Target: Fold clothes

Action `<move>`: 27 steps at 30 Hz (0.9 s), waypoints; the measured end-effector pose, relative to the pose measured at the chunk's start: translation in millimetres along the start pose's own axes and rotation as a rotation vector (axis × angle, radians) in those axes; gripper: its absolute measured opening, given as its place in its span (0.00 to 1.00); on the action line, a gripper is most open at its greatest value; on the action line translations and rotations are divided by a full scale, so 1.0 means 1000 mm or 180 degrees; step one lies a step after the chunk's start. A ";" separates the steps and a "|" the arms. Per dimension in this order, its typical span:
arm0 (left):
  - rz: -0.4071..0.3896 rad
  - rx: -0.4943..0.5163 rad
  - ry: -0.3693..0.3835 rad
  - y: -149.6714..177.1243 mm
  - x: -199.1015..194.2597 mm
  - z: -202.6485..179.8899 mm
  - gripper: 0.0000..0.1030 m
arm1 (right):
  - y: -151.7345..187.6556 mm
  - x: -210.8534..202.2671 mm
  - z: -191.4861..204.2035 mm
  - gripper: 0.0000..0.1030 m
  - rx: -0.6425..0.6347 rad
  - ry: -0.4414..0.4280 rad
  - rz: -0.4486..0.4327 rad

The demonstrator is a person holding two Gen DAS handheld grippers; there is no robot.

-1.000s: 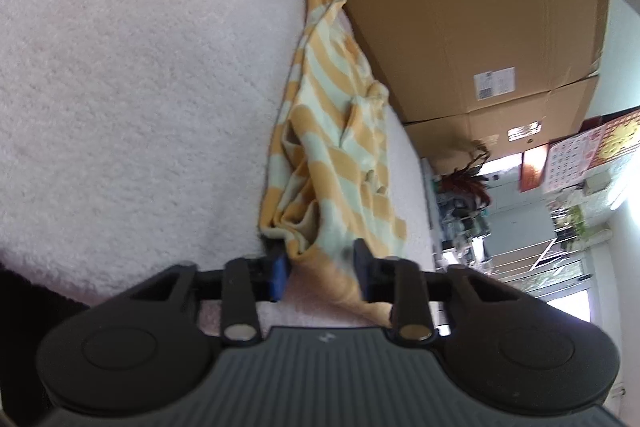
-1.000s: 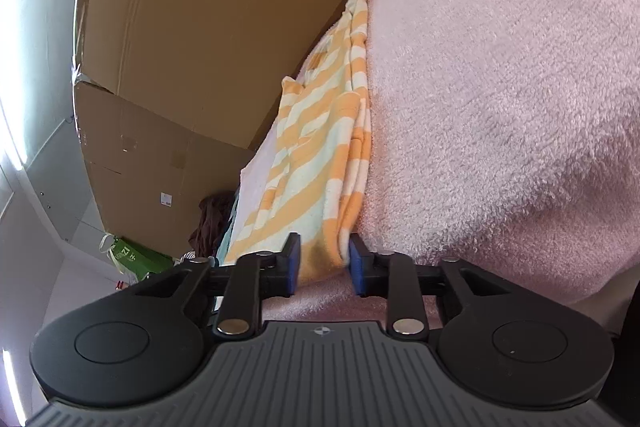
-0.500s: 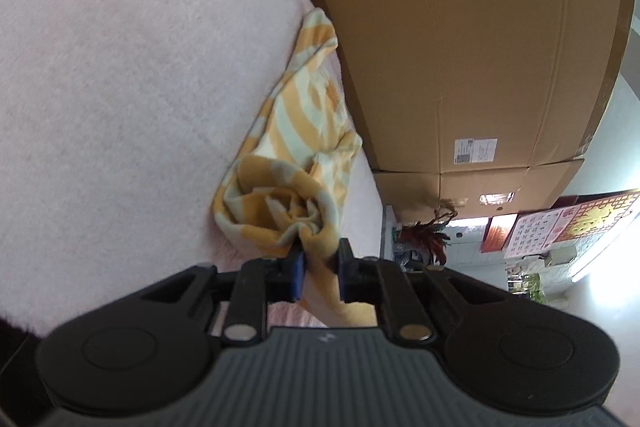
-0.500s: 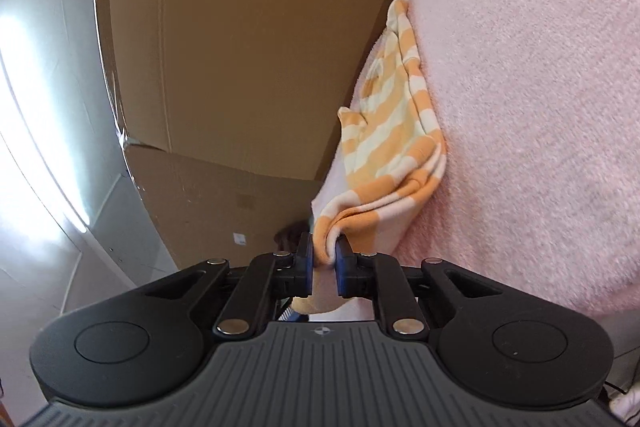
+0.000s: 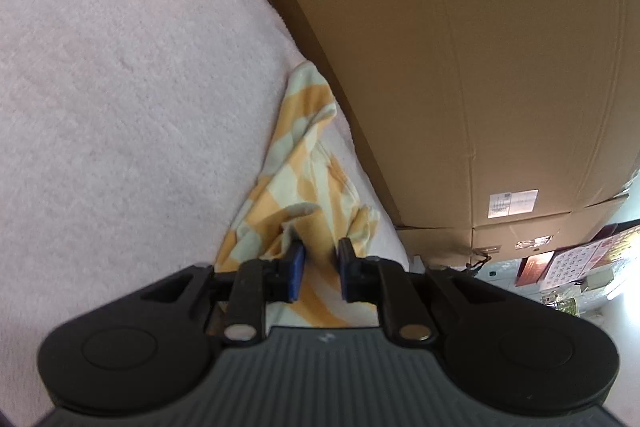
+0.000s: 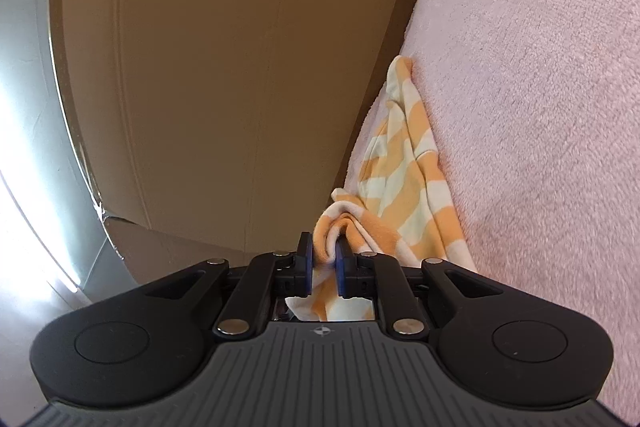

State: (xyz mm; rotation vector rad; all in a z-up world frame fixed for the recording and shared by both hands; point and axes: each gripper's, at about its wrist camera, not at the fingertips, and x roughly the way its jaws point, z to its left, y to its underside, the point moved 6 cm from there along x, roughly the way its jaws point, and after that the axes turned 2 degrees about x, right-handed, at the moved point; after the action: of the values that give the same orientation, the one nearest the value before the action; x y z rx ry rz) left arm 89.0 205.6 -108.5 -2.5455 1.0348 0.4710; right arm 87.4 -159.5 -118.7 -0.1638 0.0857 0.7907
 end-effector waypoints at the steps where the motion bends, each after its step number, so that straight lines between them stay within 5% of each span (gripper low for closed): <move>1: -0.0016 0.0013 -0.0002 -0.004 0.004 0.001 0.18 | -0.003 0.003 -0.005 0.13 0.0008 0.0045 -0.0029; 6: -0.0161 0.0170 -0.0024 -0.018 0.003 0.005 0.46 | -0.011 0.012 -0.023 0.25 0.0011 0.0176 -0.0096; 10: -0.0483 0.0590 0.0034 -0.016 -0.032 -0.009 0.50 | -0.012 -0.006 -0.010 0.29 -0.0331 0.0170 -0.0223; 13: -0.0599 0.1137 0.0118 0.004 -0.045 -0.041 0.63 | -0.004 -0.014 0.025 0.28 -0.1314 0.0447 -0.0382; 16: -0.0447 0.1562 0.0258 0.033 -0.030 -0.064 0.69 | 0.020 0.010 0.051 0.27 -0.2275 0.0894 -0.0324; 20: -0.0180 0.1494 -0.0054 0.053 0.002 -0.037 0.64 | 0.056 0.046 0.056 0.26 -0.2910 0.0955 0.0006; 23: -0.0224 0.1440 -0.0052 0.065 -0.007 -0.013 0.56 | 0.076 0.062 0.041 0.27 -0.2908 0.1030 0.0325; 27: -0.0265 0.1699 -0.0119 0.081 -0.020 -0.012 0.57 | 0.086 0.064 0.040 0.27 -0.3064 0.1013 0.0320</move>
State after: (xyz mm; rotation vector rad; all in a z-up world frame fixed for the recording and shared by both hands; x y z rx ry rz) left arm 19.2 158.0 -104.7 -2.0846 0.8914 0.1836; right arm 71.4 -48.7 -98.3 -1.2051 0.0064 0.8489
